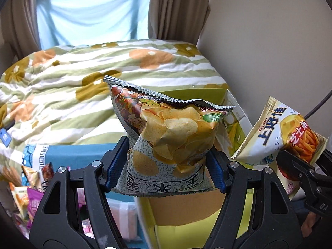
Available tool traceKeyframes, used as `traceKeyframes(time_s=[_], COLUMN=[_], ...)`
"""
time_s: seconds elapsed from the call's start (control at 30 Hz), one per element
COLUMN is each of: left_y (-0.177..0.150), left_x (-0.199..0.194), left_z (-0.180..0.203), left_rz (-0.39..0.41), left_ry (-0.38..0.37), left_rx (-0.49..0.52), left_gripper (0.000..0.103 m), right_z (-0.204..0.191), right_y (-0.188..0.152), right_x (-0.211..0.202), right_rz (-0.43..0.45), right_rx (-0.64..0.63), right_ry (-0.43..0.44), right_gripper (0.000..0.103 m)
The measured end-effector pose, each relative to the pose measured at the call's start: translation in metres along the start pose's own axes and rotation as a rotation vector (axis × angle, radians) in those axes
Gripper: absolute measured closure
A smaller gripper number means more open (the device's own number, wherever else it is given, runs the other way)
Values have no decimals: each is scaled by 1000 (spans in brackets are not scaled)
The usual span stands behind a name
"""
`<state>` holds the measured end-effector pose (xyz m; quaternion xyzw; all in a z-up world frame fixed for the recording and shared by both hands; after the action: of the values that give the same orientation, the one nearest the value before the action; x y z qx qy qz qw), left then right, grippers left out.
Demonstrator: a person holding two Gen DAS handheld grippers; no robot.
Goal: Organize snacks
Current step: 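Carry both bags over the yellow box and open both tools to drop them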
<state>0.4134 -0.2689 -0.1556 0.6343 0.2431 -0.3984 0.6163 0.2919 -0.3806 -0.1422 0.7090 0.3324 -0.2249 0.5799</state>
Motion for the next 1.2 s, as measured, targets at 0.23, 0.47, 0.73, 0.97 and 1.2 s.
traceKeyframes(time_s=[0.23, 0.47, 0.73, 0.97, 1.2], left_y=[6, -5, -40, -50, -53], left_x=[70, 76, 31, 4, 7], left_z=[27, 19, -5, -22, -32], left_rz=[-121, -131, -145, -113, -117], left_ry=[41, 65, 57, 81, 94], left_rx=[-2, 28, -18, -52, -96], left_gripper=[31, 4, 4, 4, 4], right_z=[33, 47, 48, 38, 30], right_y=[11, 9, 16, 31, 37], right_x=[36, 51, 53, 81, 124], right_rz=[-64, -98, -90, -90, -130], right_rx=[-26, 5, 13, 37, 31], right_ry=[18, 25, 27, 77, 112], right_gripper=[47, 47, 47, 47, 46])
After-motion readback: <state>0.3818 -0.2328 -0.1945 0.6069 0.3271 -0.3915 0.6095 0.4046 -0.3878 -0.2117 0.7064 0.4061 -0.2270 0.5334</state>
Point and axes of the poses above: each gripper's, at about its wrist camera, not at the fingertips, and x roughly the way its jaws point, z to its right, y to its top, the point moved 6 cm from there along x, roughly the way its jaws point, and after that the axes turned 5 degrees about y, right-handed, at the moved point
